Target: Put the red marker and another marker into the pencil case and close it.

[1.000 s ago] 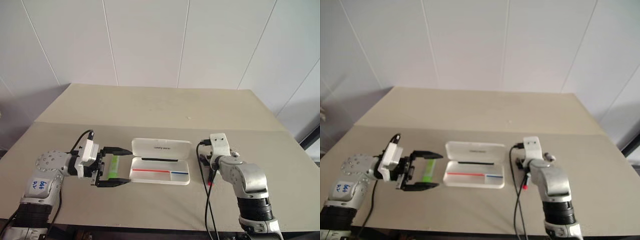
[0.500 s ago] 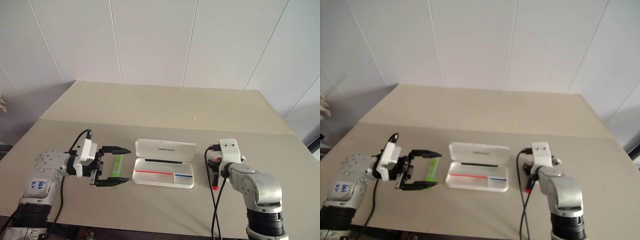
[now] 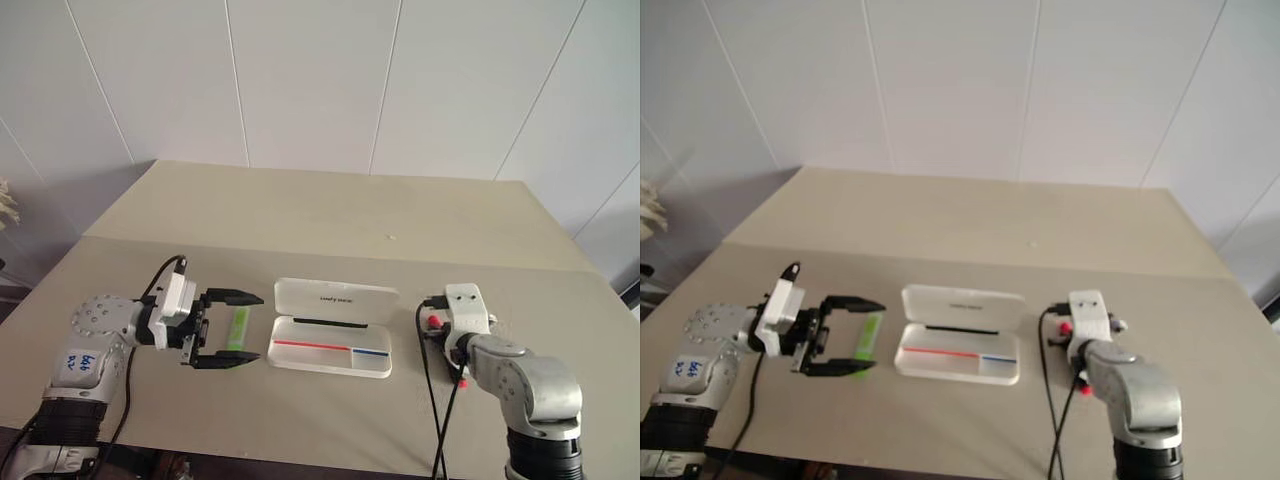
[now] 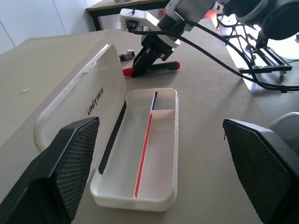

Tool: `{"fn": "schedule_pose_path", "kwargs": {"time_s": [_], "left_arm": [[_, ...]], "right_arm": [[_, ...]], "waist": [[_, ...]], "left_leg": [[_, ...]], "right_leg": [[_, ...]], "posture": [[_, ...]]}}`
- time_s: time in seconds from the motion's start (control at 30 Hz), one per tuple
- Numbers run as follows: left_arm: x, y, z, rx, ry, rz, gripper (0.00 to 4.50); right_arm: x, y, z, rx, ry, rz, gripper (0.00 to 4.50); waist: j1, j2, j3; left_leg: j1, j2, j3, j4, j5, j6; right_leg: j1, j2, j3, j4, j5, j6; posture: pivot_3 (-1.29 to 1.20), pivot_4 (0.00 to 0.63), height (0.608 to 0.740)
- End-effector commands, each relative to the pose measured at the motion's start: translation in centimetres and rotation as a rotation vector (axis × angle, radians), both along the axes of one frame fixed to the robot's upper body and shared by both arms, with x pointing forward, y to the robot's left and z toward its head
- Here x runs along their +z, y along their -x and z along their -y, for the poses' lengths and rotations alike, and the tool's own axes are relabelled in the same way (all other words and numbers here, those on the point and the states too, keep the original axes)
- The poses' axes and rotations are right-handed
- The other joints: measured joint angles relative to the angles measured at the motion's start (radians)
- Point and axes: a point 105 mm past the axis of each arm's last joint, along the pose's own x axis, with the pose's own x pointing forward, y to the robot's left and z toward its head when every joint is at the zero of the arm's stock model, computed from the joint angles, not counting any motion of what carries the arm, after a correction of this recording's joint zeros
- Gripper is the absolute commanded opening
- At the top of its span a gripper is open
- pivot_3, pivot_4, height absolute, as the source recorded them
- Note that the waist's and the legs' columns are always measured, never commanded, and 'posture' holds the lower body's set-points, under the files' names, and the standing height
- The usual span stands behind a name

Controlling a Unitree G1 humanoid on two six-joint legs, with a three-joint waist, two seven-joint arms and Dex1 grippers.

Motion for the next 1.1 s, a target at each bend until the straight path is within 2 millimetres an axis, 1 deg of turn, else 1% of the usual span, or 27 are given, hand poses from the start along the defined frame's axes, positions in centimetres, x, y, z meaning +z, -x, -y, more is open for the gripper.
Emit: {"fn": "schedule_pose_path", "kwargs": {"time_s": [0.03,0.13,0.2,0.27,0.37,0.4,0.43,0.5,0.57,0.73,0.8,0.97,1.03,1.1], "left_arm": [[0.4,-0.2,0.2,-0.023,0.007,0.018,4.5],[0.3,-0.6,0.0,-0.027,0.01,0.01,4.5],[0.3,-0.8,-0.1,-0.028,0.014,0.005,4.5],[0.2,-0.9,-0.3,-0.027,0.024,-0.001,4.5],[0.0,-1.0,-0.5,-0.024,0.035,-0.017,4.5],[-0.1,-1.0,-0.5,-0.025,0.036,-0.019,4.5],[-0.1,-1.1,-0.6,-0.023,0.037,-0.021,4.5],[-0.2,-1.2,-0.7,-0.019,0.039,-0.023,4.5],[-0.2,-1.2,-0.8,-0.013,0.047,-0.028,4.5],[-0.6,-1.0,-1.5,0.002,0.047,-0.053,4.5],[-0.7,-0.9,-1.7,0.009,0.044,-0.06,4.5],[-1.2,-0.5,-2.8,0.03,0.024,-0.084,4.5],[-1.3,-0.6,-3.2,0.047,0.015,-0.085,4.5],[-1.3,-0.6,-3.5,0.061,0.015,-0.081,4.5]], "right_arm": [[1.6,0.2,-0.7,0.104,-0.001,0.056,1.37],[3.2,0.6,-1.3,0.209,0.024,0.087,1.37],[4.2,1.0,-1.8,0.284,0.054,0.11,1.37],[5.0,1.6,-2.3,0.371,0.1,0.117,1.37],[6.3,3.2,-4.1,0.566,0.167,0.128,1.37],[6.5,3.5,-4.5,0.603,0.173,0.133,1.37],[6.8,4.1,-5.4,0.677,0.191,0.137,1.37],[7.0,5.4,-7.2,0.858,0.26,0.151,1.37],[6.9,5.8,-8.6,0.971,0.3,0.162,1.37],[6.5,4.6,-11.6,1.134,0.369,0.248,1.37],[6.3,4.3,-12.4,1.188,0.391,0.262,1.37],[5.2,2.4,-15.3,1.304,0.515,0.314,1.37],[5.2,1.8,-16.6,1.329,0.535,0.344,1.37],[5.4,1.7,-18.1,1.356,0.525,0.369,1.37]], "waist": [[-0.011,0.003,0.002],[-0.02,0.006,0.003],[-0.031,0.007,0.004],[-0.042,0.008,0.005],[-0.046,0.009,0.006],[-0.047,0.009,0.006],[-0.046,0.009,0.006],[-0.044,0.01,0.006],[-0.044,0.009,0.006],[-0.044,0.009,0.007],[-0.044,0.009,0.007],[-0.047,0.009,0.007],[-0.048,0.009,0.007],[-0.048,0.009,0.007]], "left_leg": [[0.0,0.0,0.0,0.0,0.0,0.0],[-0.003,0.001,0.0,0.0,0.0,0.0],[-0.012,0.001,0.001,0.004,0.0,0.0],[-0.015,0.001,0.001,0.005,0.0,0.0],[-0.015,0.002,0.001,0.006,0.0,0.0],[-0.014,0.002,0.001,0.006,0.0,0.0],[-0.014,0.002,0.001,0.006,0.0,0.0],[-0.013,0.002,0.001,0.007,0.001,0.0],[-0.013,0.002,0.001,0.008,0.001,0.0],[-0.013,0.002,0.002,0.009,0.001,0.0],[-0.013,0.002,0.002,0.009,0.001,-0.001],[-0.014,0.002,0.002,0.008,0.001,-0.001],[-0.013,0.002,0.002,0.008,0.001,-0.001],[-0.013,0.002,0.002,0.008,0.002,-0.002]], "right_leg": [[0.0,0.0,0.0,0.0,0.0,0.0],[-0.005,0.001,0.0,0.002,0.0,0.001],[-0.016,0.002,0.002,0.008,0.0,0.002],[-0.019,0.003,0.002,0.011,0.0,0.002],[-0.02,0.003,0.003,0.012,0.0,0.002],[-0.019,0.004,0.003,0.013,0.0,0.002],[-0.019,0.004,0.003,0.014,0.0,0.002],[-0.019,0.004,0.003,0.015,0.0,0.002],[-0.019,0.004,0.003,0.015,0.0,0.002],[-0.019,0.004,0.003,0.015,0.0,0.003],[-0.019,0.004,0.004,0.015,0.0,0.003],[-0.02,0.004,0.004,0.016,0.0,0.002],[-0.02,0.004,0.004,0.016,0.0,0.002],[-0.021,0.004,0.004,0.017,0.0,0.002]], "posture": [[0.0,0.15,0.74],[0.0,0.15,0.74],[0.0,0.15,0.74],[0.0,0.15,0.74],[0.0,0.15,0.74],[0.0,0.15,0.74],[0.0,0.15,0.74],[0.0,0.15,0.74],[0.0,0.15,0.74],[0.0,0.15,0.74],[0.0,0.15,0.74],[0.0,0.15,0.74],[0.0,0.15,0.74],[0.0,0.15,0.74]]}}
